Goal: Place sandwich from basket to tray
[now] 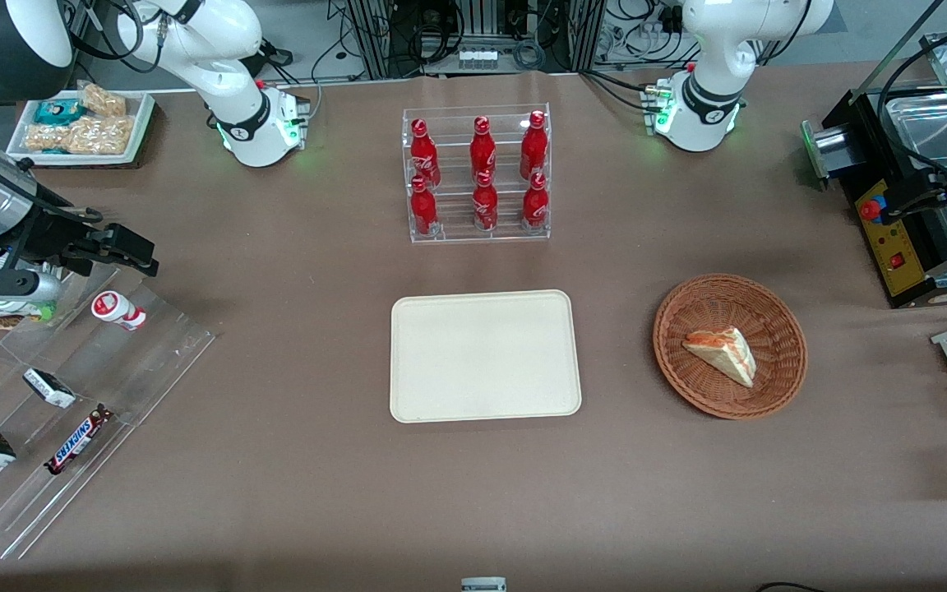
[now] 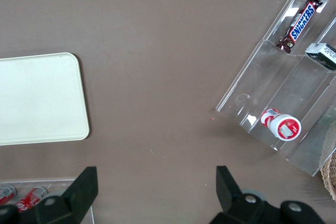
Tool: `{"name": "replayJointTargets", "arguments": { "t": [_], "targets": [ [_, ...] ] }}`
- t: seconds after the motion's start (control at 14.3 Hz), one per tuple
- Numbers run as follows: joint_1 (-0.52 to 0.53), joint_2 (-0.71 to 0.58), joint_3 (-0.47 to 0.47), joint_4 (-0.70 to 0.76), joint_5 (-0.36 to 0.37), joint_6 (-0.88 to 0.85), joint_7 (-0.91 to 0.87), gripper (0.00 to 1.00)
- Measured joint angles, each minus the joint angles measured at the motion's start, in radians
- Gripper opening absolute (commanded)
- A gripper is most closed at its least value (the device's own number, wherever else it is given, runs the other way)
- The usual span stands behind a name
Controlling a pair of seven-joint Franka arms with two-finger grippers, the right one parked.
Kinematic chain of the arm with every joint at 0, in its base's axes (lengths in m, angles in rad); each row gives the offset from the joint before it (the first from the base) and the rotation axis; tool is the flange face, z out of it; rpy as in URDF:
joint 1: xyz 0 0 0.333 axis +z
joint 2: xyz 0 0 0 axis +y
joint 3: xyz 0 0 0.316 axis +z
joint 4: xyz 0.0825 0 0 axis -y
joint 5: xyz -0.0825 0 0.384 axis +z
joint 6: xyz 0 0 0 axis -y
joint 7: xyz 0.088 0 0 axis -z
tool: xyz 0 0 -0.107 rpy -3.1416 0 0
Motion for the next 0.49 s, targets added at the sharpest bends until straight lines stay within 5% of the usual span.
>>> {"name": "replayJointTargets", "arguments": {
  "t": [0.49],
  "targets": [
    [0.040, 0.030, 0.009, -0.038, 0.000, 0.028, -0.011, 1.00]
  ]
}}
